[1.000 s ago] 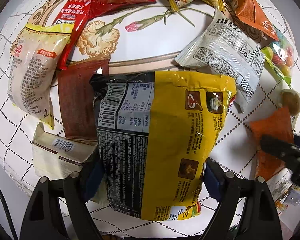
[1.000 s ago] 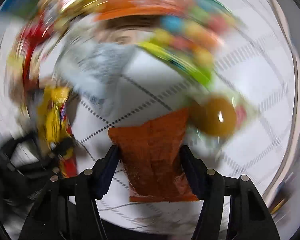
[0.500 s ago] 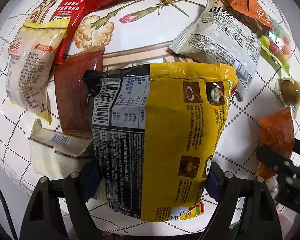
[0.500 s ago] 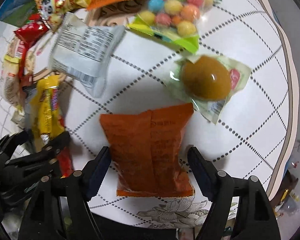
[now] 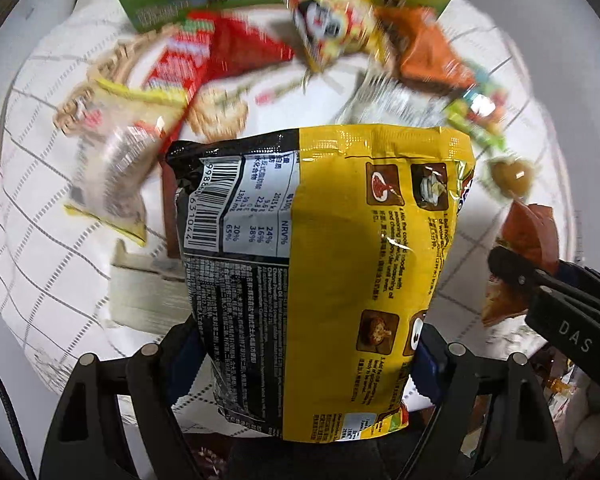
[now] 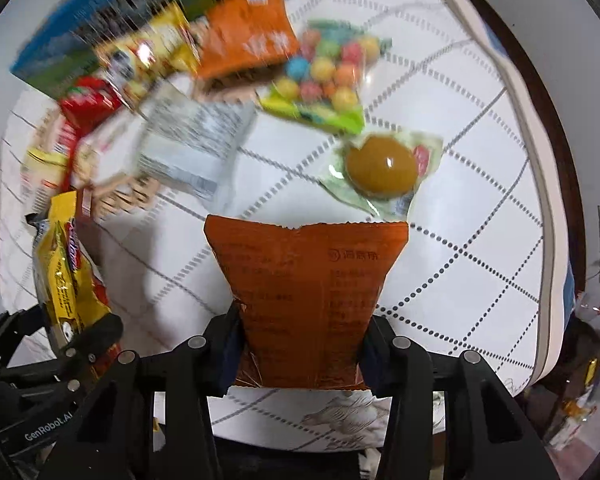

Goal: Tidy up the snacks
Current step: 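Carry both packets into the cardboard box and open both tools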

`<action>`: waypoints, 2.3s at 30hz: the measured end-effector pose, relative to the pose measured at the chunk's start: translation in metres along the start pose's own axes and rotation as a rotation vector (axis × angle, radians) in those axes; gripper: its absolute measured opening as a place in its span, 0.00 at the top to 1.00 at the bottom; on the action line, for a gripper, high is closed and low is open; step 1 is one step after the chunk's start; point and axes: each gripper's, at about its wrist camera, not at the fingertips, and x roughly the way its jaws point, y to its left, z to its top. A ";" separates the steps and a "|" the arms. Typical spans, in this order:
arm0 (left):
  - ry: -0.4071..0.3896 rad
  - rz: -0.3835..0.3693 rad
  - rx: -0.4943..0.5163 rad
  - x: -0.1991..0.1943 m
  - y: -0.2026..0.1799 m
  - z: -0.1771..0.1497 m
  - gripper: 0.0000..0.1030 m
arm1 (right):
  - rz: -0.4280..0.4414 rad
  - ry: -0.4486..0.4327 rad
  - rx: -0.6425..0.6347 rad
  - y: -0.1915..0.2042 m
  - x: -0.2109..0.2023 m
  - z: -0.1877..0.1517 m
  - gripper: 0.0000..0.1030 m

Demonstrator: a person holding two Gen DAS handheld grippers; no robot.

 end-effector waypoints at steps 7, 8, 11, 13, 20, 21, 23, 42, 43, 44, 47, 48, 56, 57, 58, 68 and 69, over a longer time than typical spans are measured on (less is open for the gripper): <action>-0.121 -0.072 0.010 -0.074 0.012 0.029 0.18 | 0.092 -0.133 0.025 0.009 -0.081 0.002 0.52; -0.134 -0.082 0.005 -0.084 0.014 0.036 0.18 | 0.110 -0.152 0.025 0.015 -0.087 0.007 0.52; -0.189 -0.079 0.003 -0.116 0.007 0.073 0.18 | 0.149 -0.192 0.008 0.028 -0.099 0.031 0.52; -0.224 -0.062 0.000 -0.133 0.006 0.097 0.18 | 0.178 -0.221 -0.011 0.031 -0.114 0.055 0.52; -0.271 -0.049 -0.077 -0.157 0.017 0.206 0.18 | 0.213 -0.281 -0.073 0.056 -0.138 0.159 0.52; -0.265 -0.050 -0.086 -0.156 0.020 0.223 0.18 | 0.213 -0.284 -0.078 0.058 -0.139 0.172 0.52; -0.240 -0.047 -0.098 -0.148 0.025 0.254 0.18 | 0.209 -0.286 -0.092 0.063 -0.139 0.203 0.52; 0.066 -0.086 -0.220 0.004 0.060 0.407 0.18 | 0.145 -0.125 -0.219 0.115 0.005 0.407 0.51; 0.068 -0.088 -0.213 0.009 0.060 0.410 0.17 | 0.155 -0.118 -0.220 0.113 0.012 0.411 0.47; 0.065 -0.089 -0.208 0.012 0.059 0.412 0.16 | 0.156 -0.114 -0.217 0.113 0.017 0.415 0.35; 0.065 -0.093 -0.199 0.019 0.057 0.415 0.14 | 0.129 -0.118 -0.252 0.116 0.029 0.422 0.13; 0.061 -0.092 -0.196 0.020 0.055 0.414 0.14 | 0.130 -0.108 -0.256 0.116 0.033 0.422 0.13; 0.017 -0.079 -0.175 0.004 0.049 0.398 0.14 | 0.106 -0.082 -0.248 0.114 0.035 0.414 0.13; 0.008 -0.075 -0.174 0.003 0.052 0.399 0.14 | 0.105 -0.083 -0.243 0.113 0.035 0.412 0.13; -0.011 -0.066 -0.173 -0.002 0.053 0.394 0.14 | 0.100 -0.087 -0.240 0.111 0.034 0.410 0.13; -0.198 0.016 -0.164 -0.053 0.063 0.349 0.14 | 0.055 -0.171 -0.217 0.101 -0.001 0.360 0.13; -0.217 0.023 -0.159 -0.058 0.062 0.343 0.14 | 0.051 -0.183 -0.216 0.102 -0.008 0.353 0.13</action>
